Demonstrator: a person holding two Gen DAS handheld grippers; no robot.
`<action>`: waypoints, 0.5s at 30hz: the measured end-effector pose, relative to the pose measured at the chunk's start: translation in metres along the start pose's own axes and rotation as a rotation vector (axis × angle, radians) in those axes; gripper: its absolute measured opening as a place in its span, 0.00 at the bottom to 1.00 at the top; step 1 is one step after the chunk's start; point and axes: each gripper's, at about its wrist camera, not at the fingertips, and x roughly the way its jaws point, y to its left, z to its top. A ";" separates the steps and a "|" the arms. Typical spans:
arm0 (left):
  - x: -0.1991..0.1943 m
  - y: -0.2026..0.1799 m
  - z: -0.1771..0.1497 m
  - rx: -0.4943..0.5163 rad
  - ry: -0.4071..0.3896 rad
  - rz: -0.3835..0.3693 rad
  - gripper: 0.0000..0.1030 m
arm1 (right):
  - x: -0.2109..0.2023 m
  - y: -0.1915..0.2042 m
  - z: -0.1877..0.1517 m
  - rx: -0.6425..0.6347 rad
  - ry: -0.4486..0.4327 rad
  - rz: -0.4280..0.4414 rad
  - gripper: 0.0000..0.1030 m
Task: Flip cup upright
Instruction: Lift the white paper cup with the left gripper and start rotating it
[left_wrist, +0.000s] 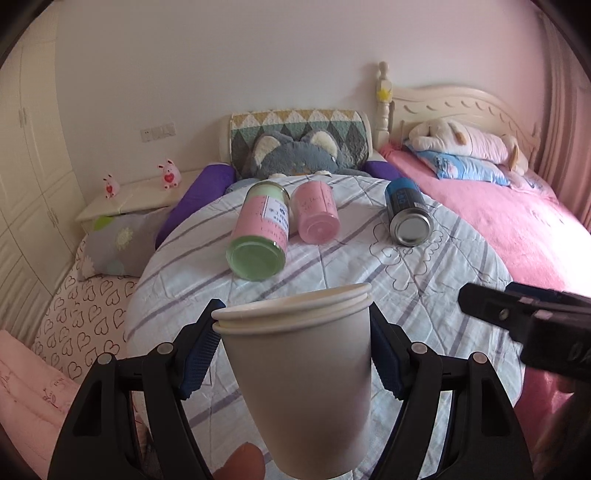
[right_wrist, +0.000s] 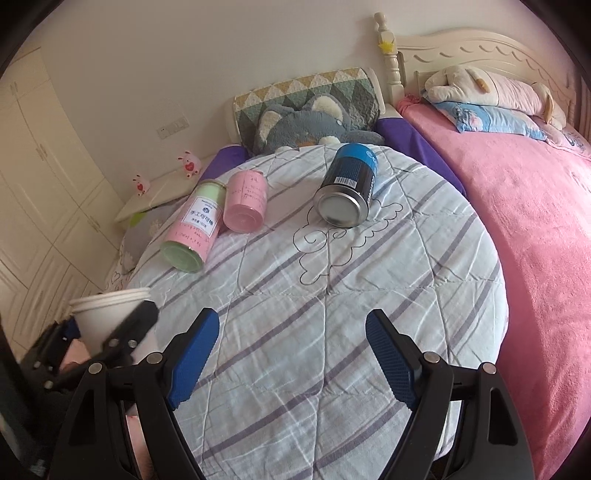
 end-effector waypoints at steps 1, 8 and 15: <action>-0.001 0.000 -0.005 -0.004 -0.007 -0.003 0.73 | -0.002 0.001 -0.003 -0.002 -0.001 -0.002 0.80; -0.002 0.005 -0.033 -0.008 -0.044 -0.003 0.73 | -0.016 0.003 -0.013 -0.011 -0.008 -0.011 0.80; -0.019 0.007 -0.060 0.003 -0.086 -0.021 0.73 | -0.033 0.013 -0.024 -0.026 -0.028 -0.015 0.80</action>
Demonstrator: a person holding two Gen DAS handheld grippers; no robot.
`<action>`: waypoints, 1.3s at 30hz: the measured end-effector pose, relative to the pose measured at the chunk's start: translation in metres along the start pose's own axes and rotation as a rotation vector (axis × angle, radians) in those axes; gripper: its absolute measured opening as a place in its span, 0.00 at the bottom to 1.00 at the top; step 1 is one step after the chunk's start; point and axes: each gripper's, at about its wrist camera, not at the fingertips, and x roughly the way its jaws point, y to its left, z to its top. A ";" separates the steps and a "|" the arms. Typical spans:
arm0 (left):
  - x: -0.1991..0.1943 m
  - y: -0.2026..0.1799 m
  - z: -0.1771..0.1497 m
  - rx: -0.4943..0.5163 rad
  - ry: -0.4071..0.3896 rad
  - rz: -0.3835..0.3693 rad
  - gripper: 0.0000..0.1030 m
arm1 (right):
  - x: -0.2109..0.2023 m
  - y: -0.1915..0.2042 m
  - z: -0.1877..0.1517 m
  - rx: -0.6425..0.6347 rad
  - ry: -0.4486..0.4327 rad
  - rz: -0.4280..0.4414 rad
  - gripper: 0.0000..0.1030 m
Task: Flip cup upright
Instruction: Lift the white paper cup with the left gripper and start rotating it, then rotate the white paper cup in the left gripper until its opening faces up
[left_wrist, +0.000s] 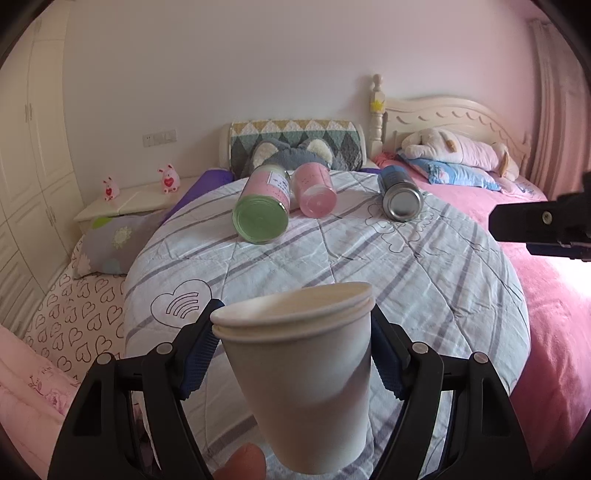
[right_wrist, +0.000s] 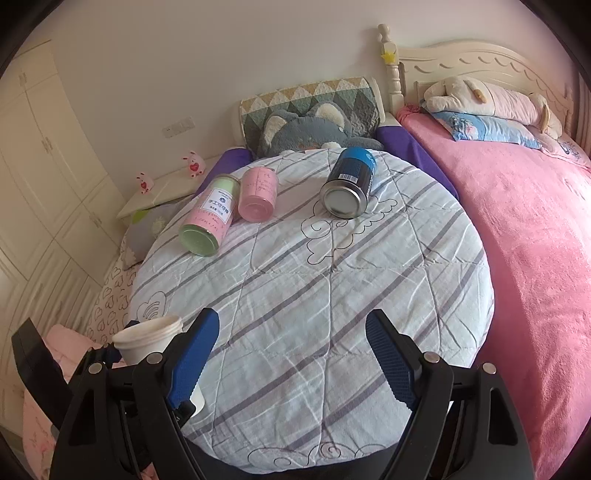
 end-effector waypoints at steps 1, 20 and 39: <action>-0.003 0.000 -0.003 0.004 -0.006 -0.003 0.73 | -0.003 0.001 -0.002 0.001 -0.002 -0.001 0.80; -0.024 -0.002 -0.035 0.042 0.010 0.002 0.70 | -0.032 0.009 -0.027 -0.010 -0.033 0.004 0.80; 0.005 -0.012 0.000 0.074 0.032 -0.062 0.66 | -0.028 -0.004 -0.025 0.018 -0.023 0.002 0.80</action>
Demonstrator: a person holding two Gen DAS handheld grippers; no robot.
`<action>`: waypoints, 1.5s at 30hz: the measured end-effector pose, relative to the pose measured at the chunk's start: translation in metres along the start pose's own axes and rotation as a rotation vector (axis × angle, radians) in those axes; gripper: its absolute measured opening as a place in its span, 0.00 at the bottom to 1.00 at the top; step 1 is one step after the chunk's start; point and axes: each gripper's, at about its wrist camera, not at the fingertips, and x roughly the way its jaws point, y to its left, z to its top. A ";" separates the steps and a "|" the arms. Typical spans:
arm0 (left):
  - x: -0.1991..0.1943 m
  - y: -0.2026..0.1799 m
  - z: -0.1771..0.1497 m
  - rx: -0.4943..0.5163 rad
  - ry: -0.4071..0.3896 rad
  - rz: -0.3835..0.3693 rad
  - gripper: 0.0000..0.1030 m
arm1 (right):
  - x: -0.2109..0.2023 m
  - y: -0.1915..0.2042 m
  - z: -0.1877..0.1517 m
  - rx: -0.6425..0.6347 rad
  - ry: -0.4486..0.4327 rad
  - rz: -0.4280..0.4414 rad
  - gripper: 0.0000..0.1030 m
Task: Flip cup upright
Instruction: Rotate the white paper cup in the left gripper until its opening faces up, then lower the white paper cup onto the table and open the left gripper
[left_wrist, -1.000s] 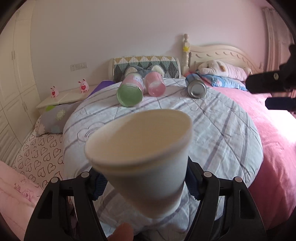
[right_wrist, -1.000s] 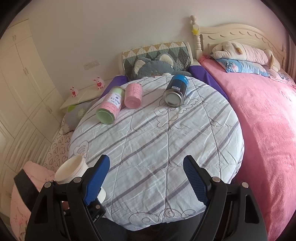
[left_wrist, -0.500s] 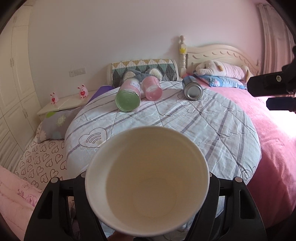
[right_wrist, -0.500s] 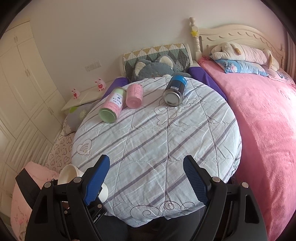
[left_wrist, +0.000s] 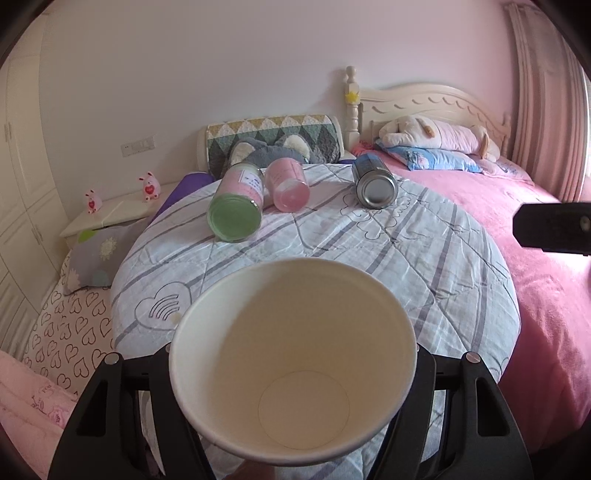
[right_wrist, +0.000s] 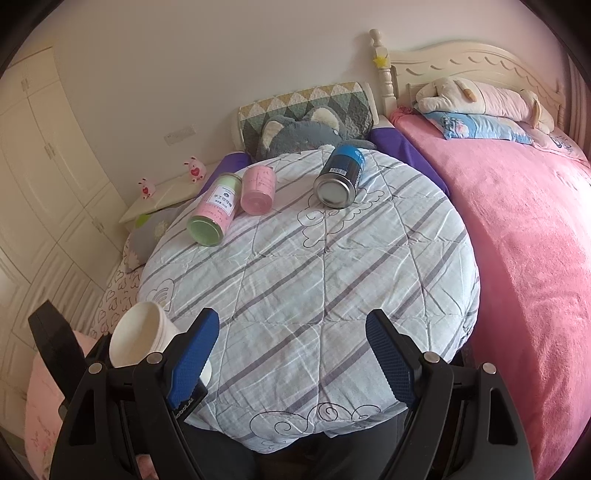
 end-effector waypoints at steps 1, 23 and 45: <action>0.003 0.000 0.002 -0.002 0.002 -0.004 0.66 | 0.001 0.000 0.000 0.000 0.001 0.000 0.80; 0.019 0.002 0.017 -0.006 0.027 0.031 0.98 | 0.005 -0.007 0.003 0.015 0.005 -0.011 0.80; -0.060 0.027 0.015 -0.099 0.068 -0.060 1.00 | -0.016 0.004 -0.005 0.006 -0.057 -0.005 0.80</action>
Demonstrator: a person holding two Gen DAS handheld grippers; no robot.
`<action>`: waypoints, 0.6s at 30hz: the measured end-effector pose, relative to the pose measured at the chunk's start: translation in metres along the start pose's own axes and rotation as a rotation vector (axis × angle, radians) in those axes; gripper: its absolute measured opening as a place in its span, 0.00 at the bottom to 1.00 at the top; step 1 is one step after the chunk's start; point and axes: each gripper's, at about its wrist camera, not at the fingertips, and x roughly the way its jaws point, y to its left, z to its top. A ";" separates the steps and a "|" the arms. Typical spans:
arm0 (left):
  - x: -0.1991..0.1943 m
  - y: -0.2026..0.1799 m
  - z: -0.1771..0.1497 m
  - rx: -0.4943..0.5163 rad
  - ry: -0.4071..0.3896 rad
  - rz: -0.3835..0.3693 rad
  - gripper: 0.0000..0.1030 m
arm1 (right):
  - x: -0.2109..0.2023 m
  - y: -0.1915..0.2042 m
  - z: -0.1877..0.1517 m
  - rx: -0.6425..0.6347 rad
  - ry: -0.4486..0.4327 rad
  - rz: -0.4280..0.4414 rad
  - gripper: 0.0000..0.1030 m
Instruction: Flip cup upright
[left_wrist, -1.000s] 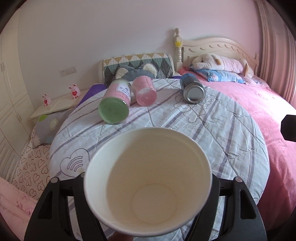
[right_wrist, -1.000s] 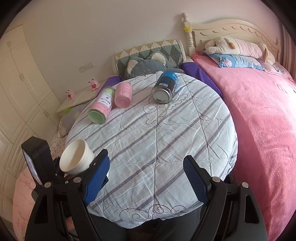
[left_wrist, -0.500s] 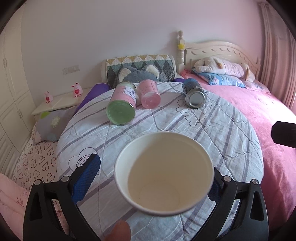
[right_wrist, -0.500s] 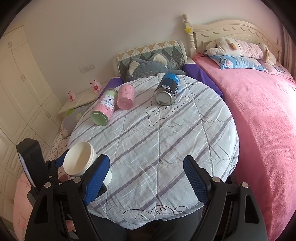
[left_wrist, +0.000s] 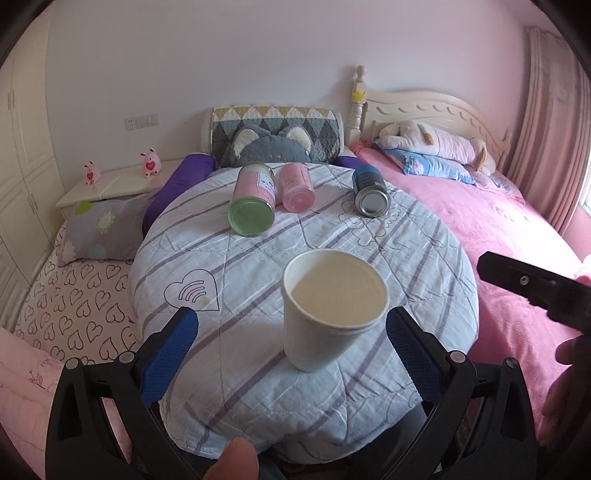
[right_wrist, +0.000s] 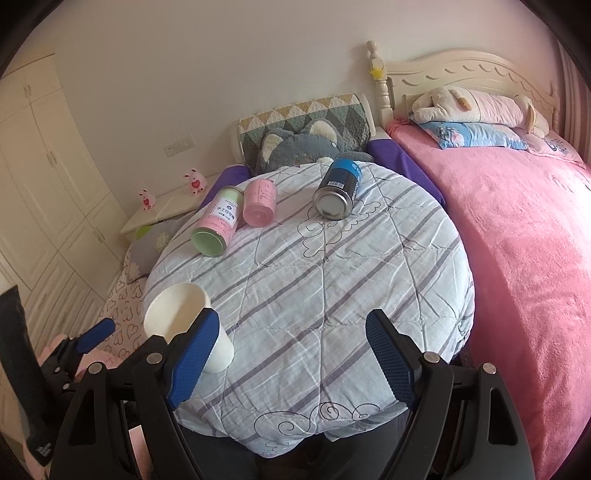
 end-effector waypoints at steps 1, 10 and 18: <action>-0.003 0.001 0.001 -0.003 -0.003 -0.006 1.00 | 0.000 0.001 -0.001 -0.002 -0.002 0.000 0.80; -0.037 0.009 -0.001 -0.002 -0.032 0.030 1.00 | -0.010 0.004 -0.007 -0.021 -0.006 0.002 0.80; -0.066 -0.001 -0.012 0.044 0.038 0.178 1.00 | -0.028 0.027 -0.028 -0.123 0.003 -0.029 0.80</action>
